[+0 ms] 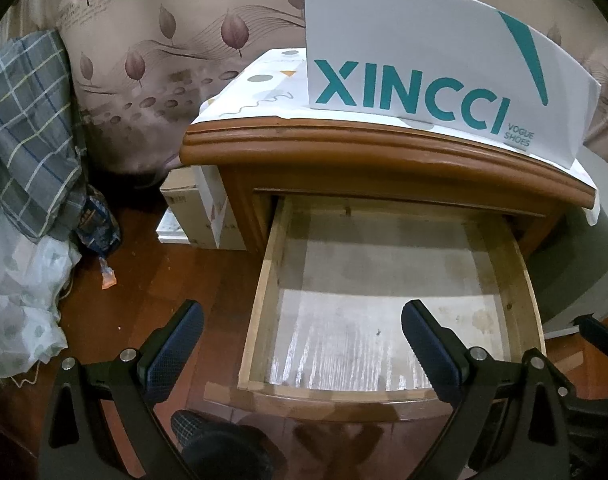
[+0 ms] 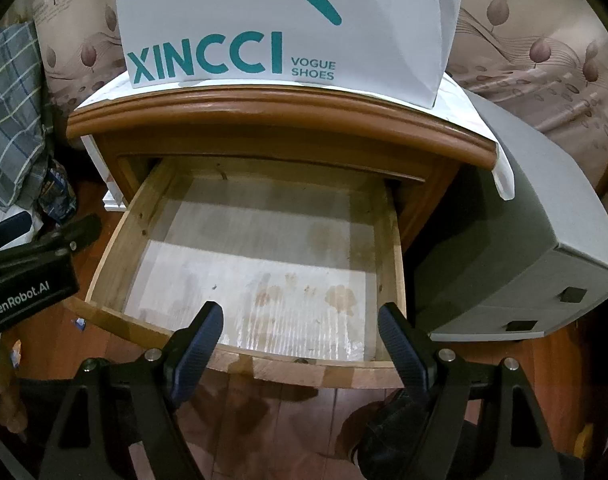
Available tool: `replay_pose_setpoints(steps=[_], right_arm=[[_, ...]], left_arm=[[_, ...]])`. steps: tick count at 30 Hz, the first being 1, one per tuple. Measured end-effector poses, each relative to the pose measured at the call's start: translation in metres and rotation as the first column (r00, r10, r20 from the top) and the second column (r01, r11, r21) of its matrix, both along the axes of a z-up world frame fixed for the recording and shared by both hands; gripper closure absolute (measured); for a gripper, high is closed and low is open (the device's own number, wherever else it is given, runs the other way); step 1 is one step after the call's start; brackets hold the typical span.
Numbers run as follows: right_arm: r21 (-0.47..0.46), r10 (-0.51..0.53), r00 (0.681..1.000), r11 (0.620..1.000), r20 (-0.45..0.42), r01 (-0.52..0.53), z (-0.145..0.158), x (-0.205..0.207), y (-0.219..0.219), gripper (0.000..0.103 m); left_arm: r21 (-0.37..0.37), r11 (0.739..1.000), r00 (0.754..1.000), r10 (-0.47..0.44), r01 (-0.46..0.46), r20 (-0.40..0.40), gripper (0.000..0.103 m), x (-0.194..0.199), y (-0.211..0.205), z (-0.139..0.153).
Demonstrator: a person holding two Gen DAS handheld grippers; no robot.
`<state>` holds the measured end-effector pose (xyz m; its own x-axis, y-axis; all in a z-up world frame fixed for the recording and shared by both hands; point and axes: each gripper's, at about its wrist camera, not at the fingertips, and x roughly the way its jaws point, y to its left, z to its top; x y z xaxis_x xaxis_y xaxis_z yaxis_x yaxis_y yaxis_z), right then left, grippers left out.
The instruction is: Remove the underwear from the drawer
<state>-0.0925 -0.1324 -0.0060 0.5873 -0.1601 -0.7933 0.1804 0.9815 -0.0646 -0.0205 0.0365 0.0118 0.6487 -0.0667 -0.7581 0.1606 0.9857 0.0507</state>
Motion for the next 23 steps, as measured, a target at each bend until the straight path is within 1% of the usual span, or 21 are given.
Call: replay_pose_setpoints(steps=[7,12,15,20,23], right_arm=[[0.000,0.007,1.000,1.000,-0.005,-0.007,-0.0017,0.0009,0.0013,0.021],[0.000,0.007,1.000,1.000,-0.005,-0.007,-0.0017,0.0009,0.0012,0.021],[-0.002,0.007,1.000,1.000,-0.006,-0.007,-0.0017,0.0010,0.0012,0.021],[0.000,0.006,1.000,1.000,-0.003,-0.006,-0.0016,0.0009,0.0013,0.021],[-0.002,0.008,1.000,1.000,-0.003,-0.008,-0.0014,0.0007,0.0012,0.021]], left_arm=[[0.001,1.000,1.000,-0.007,0.007,-0.002,0.005,-0.0002,-0.0005,-0.0010],[0.002,1.000,1.000,-0.002,0.002,0.020,0.005,-0.0027,-0.0002,-0.0001],[-0.005,1.000,1.000,-0.006,0.006,0.013,0.005,-0.0024,-0.0003,-0.0013],[0.010,1.000,1.000,-0.007,0.007,0.015,0.005,-0.0023,-0.0023,-0.0002],[-0.001,1.000,1.000,-0.010,0.010,0.006,0.005,-0.0018,-0.0015,0.0000]])
